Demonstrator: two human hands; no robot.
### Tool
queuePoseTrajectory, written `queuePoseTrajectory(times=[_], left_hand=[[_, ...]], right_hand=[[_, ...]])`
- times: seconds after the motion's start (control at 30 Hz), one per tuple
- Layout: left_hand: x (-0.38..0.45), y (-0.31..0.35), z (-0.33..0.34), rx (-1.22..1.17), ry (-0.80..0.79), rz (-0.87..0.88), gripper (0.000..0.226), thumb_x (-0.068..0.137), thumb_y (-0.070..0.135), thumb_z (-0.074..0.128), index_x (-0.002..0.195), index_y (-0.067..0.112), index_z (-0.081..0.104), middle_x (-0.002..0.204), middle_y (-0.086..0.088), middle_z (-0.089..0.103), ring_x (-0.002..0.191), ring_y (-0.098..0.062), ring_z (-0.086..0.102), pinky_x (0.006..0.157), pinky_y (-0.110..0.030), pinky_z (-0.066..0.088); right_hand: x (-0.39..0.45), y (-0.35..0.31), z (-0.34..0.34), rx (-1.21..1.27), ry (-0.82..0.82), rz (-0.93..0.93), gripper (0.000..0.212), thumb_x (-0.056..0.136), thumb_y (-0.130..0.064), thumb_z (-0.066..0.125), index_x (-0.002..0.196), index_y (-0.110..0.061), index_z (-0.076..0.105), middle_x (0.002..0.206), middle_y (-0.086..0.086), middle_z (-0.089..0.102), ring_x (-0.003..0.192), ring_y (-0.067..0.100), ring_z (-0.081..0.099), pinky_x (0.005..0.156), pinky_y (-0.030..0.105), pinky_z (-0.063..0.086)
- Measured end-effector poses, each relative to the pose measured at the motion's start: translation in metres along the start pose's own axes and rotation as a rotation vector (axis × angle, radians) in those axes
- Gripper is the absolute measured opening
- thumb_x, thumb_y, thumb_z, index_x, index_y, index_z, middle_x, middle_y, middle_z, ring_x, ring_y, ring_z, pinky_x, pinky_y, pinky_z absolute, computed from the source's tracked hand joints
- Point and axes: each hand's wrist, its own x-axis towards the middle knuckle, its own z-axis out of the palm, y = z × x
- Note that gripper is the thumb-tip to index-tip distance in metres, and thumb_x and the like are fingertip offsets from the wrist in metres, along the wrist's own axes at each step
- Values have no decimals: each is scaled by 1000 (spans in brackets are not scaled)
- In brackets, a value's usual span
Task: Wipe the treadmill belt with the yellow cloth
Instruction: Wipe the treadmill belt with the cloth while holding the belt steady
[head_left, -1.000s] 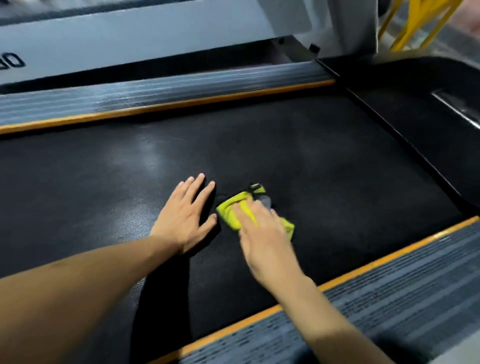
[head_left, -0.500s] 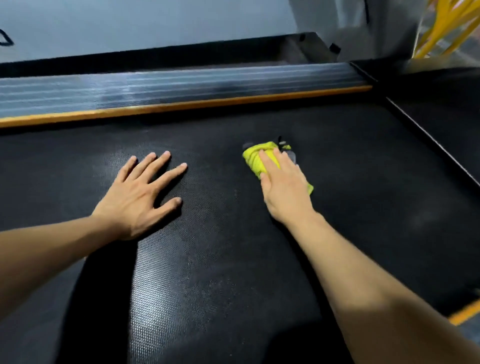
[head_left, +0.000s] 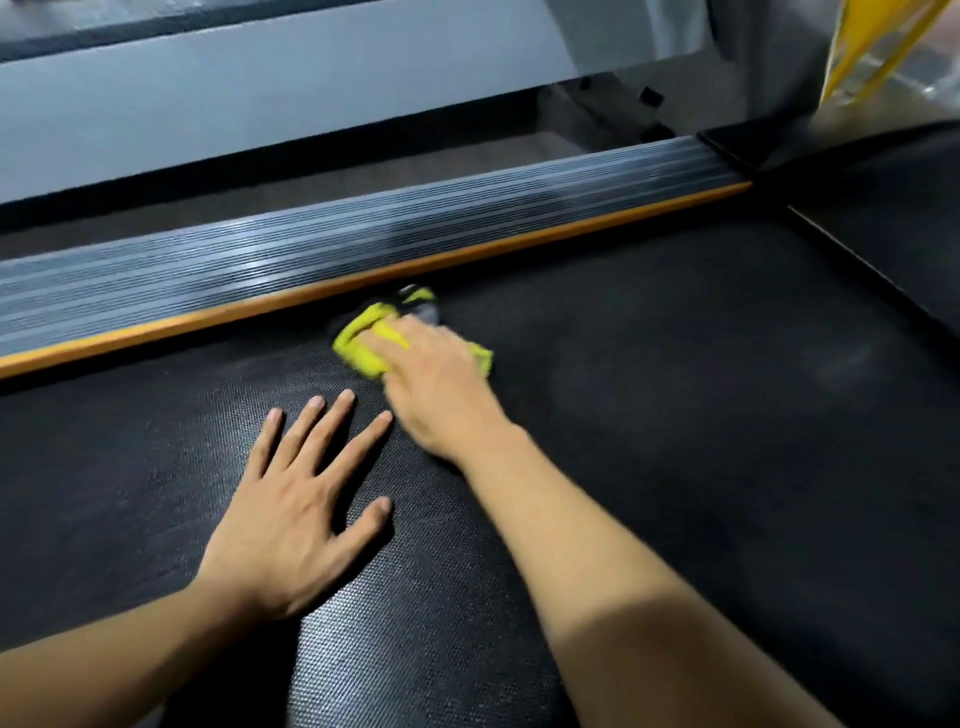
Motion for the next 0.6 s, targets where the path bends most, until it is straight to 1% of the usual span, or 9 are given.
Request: queuePoseTrajectory(times=[0.07, 0.1, 0.13, 0.23, 0.33, 0.4, 0.5, 0.53, 0.6], left_hand=[[0, 0, -1, -4, -10, 3, 71, 93, 73, 22, 158, 49, 4, 171, 4, 3, 157, -15, -7, 127, -50, 1], [0, 0, -2, -7, -11, 2, 71, 93, 72, 22, 158, 49, 4, 171, 4, 3, 157, -15, -8, 127, -50, 1], [0, 0, -2, -11, -9, 2, 71, 93, 72, 22, 158, 50, 4, 171, 4, 3, 157, -15, -8, 127, -50, 1], [0, 1, -2, -20, 5, 1, 71, 93, 72, 22, 158, 50, 3, 171, 5, 1, 157, -14, -10, 127, -51, 1], [2, 1, 1, -20, 25, 2, 72, 93, 70, 26, 158, 47, 6, 171, 4, 2, 157, -15, -9, 127, -51, 1], [3, 1, 1, -12, 24, -5, 73, 93, 70, 28, 159, 45, 7, 171, 3, 3, 158, -17, -7, 127, -51, 1], [1, 3, 1, -13, 19, -12, 75, 92, 68, 32, 160, 41, 13, 171, 1, 9, 158, -19, -1, 127, -51, 1], [0, 3, 0, -29, 27, -21, 76, 91, 66, 34, 159, 36, 21, 170, -1, 15, 158, -19, 3, 127, -50, 3], [0, 3, -2, -83, 67, -64, 73, 89, 62, 39, 151, 24, 37, 163, -5, 31, 155, -21, 18, 127, -48, 7]], right_hand=[[-2, -4, 1, 66, -38, -94, 50, 92, -21, 52, 142, -29, 52, 150, 6, 49, 138, 26, 43, 114, 45, 31], [0, 9, -2, 42, -27, -98, 51, 91, -20, 52, 141, -31, 53, 148, 5, 50, 135, 27, 46, 113, 44, 33], [2, 29, -4, -8, -13, -39, 51, 88, -20, 49, 136, -33, 56, 142, 4, 54, 127, 29, 53, 107, 43, 40], [3, 113, -24, -187, 119, 383, 47, 83, -22, 40, 125, -29, 58, 119, 9, 57, 101, 33, 62, 87, 41, 52], [-17, 159, -51, -137, 147, 502, 46, 95, -21, 43, 141, -24, 50, 140, 14, 50, 126, 38, 49, 102, 48, 45], [-18, 140, -50, -130, 174, 490, 47, 94, -19, 44, 141, -23, 50, 140, 14, 50, 126, 38, 49, 102, 49, 44], [-13, 56, -19, -160, 167, 396, 47, 82, -23, 35, 122, -27, 59, 117, 11, 59, 98, 34, 60, 80, 43, 49], [-14, 26, -7, -150, 164, 303, 48, 80, -24, 34, 119, -27, 62, 115, 11, 60, 97, 33, 61, 80, 42, 49], [-15, -16, 7, -32, 118, 122, 44, 85, -19, 46, 124, -25, 64, 127, 12, 61, 115, 33, 59, 97, 46, 46]])
